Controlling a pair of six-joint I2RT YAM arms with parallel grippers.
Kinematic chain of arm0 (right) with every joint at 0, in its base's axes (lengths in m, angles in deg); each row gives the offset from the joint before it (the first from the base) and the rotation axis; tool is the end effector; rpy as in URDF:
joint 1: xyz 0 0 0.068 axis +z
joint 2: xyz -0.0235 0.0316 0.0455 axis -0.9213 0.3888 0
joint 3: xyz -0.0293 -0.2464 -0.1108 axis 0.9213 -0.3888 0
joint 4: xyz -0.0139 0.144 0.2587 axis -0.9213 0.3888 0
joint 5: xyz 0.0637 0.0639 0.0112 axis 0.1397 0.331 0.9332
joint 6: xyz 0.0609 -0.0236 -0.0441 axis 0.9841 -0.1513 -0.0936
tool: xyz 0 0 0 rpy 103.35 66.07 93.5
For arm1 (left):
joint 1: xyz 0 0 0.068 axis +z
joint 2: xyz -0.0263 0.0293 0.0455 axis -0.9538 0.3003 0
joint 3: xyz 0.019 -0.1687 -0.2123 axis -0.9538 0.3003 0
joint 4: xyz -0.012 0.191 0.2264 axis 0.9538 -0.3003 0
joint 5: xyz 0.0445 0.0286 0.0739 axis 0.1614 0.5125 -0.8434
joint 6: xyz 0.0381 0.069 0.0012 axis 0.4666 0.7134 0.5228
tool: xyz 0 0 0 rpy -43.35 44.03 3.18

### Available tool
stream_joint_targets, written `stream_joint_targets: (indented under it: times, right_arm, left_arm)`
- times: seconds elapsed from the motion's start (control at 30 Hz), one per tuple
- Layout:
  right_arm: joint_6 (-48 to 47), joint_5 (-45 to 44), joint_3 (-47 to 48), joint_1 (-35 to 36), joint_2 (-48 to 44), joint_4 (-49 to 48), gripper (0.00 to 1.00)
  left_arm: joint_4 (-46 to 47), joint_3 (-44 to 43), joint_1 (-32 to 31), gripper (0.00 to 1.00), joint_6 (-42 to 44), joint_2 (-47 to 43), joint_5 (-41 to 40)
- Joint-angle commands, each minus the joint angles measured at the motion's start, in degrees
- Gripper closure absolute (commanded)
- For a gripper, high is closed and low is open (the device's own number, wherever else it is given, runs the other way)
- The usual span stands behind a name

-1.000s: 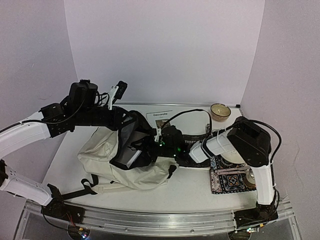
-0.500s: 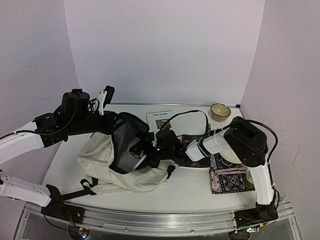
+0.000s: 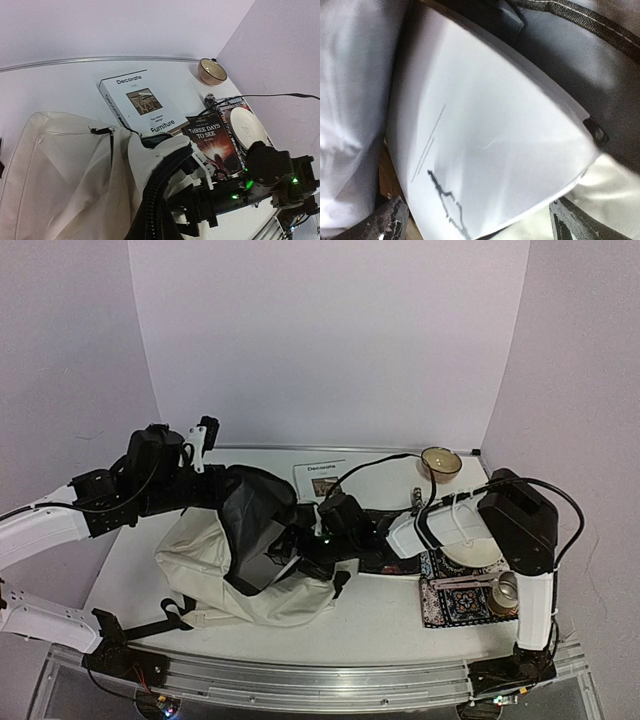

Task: Pack the student bag
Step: Place the book in the largest pocket of the bag, then place the largest pocket of the bag in the student bag.

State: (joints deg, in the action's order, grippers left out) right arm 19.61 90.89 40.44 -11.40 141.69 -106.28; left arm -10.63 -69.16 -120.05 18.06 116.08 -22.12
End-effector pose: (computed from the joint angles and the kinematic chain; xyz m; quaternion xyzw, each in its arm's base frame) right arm 0.2666 0.4244 0.1346 -0.0309 0.7948 0.5699 0.2062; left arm 0.2187 -0.2235 0.3108 0.1190 0.8337 -0.2674 0.4683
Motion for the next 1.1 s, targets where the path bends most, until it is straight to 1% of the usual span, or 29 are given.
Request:
stream_joint_targets:
  times: [0.0,0.1,0.23,0.47,0.63,0.67,0.83,0.9,1.0,1.07]
  right_arm:
    - [-5.98,2.0,0.97,0.46,-4.98,5.58,0.02]
    - [-12.99,2.92,1.62,0.26,-7.66,8.45,0.02]
    - [-20.77,2.32,1.4,-2.67,-12.5,14.22,0.02]
    - [-26.42,1.24,-1.4,-11.92,-17.99,18.54,0.02]
    - [-27.24,-1.96,-3.48,-18.93,-18.4,18.84,0.03]
    - [-27.45,-2.37,-3.45,-20.0,-17.87,18.84,0.04]
    - [-27.63,-2.13,-1.52,-23.92,-13.1,18.7,0.08]
    - [-27.64,-1.32,0.06,-24.94,-10.87,18.58,0.11]
    - [-27.72,0.02,2.46,-25.84,-7.56,18.22,0.15]
    - [-27.34,0.74,3.64,-26.41,-5.35,17.65,0.19]
  left_arm:
    - [-3.99,2.22,3.73,1.0,-3.13,-0.27,-5.18]
    - [-6.31,4.68,7.59,1.0,-3.81,-1.05,-4.98]
    - [-8.49,6.89,10.5,0.99,-3.67,-2.06,-7.18]
    - [-14.39,6.89,12.73,0.96,-3.85,0.5,-12.56]
    - [-17.19,7.59,17.28,0.93,-5.46,2.11,-11.0]
    - [-17.49,7.93,18.21,0.9,-5.74,2.52,-10.61]
    - [-18.51,8.86,21.55,0.68,-7.33,3.68,-10.44]
    - [-19.03,8.9,22.08,0.58,-7.63,3.24,-11.29]
    - [-19.96,8.42,22.43,0.4,-8.15,1.89,-12.82]
    - [-20.27,7.77,22.56,0.33,-8.07,0.71,-13.07]
